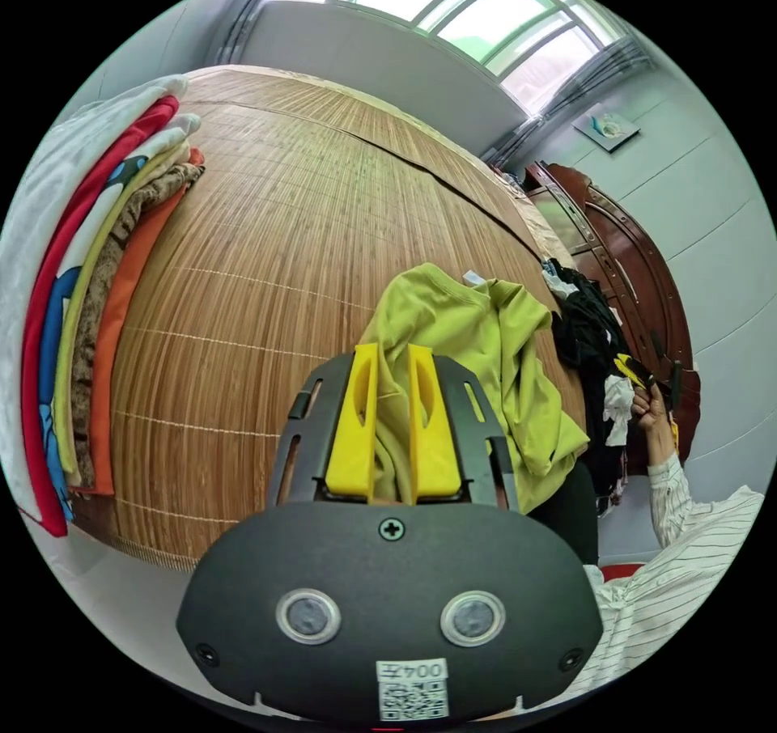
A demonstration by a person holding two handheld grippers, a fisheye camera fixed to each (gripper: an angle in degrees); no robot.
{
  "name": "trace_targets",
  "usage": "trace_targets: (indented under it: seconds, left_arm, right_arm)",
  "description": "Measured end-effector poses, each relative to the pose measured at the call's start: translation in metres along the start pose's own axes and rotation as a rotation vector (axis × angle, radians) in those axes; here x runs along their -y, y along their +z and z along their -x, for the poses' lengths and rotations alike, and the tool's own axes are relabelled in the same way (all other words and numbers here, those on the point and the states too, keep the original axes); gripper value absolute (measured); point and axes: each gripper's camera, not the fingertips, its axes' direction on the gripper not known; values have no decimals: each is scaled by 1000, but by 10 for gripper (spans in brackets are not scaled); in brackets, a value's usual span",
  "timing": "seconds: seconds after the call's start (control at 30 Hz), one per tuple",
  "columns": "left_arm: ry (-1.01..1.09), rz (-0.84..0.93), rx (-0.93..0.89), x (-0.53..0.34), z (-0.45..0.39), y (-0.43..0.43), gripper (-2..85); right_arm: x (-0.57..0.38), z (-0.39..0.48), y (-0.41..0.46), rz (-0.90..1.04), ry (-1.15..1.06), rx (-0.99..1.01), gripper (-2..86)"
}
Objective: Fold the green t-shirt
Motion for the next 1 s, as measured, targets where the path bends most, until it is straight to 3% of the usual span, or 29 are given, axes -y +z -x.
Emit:
trace_targets:
  seconds: [0.1,0.23,0.3,0.4,0.47,0.5,0.63,0.77,0.9,1.0]
  left_arm:
    - [-19,41,-24,8,13,3,67]
    - [-6,55,-46,11,22,-7,73]
    - [5,77,-57,10,25,-9,75]
    - [13,96,-87,11,31,-11,76]
    - [4,77,-119,15,33,-12,79]
    - [7,76,-127,16,32,-11,80]
    - [32,110,-54,28,21,2,67]
    - [40,84,16,24,8,-4,23]
    - [36,20,11,5,1,-24,13]
    - [36,52,6,-12,-5,-27,12]
  right_arm:
    - [30,32,66,124,-24,270,143]
    - [70,70,150,311,-60,339,162]
    - [91,74,195,418,16,471,167]
    - [104,68,232,512,108,501,161]
    - [104,67,245,565,132,526,126]
    - [103,68,249,604,127,554,59]
    - [92,83,218,491,12,585,4]
    - [49,106,143,365,-258,585,-4]
    - [-35,115,84,350,-533,450,-4]
    - [-99,110,71,351,-620,304,-4]
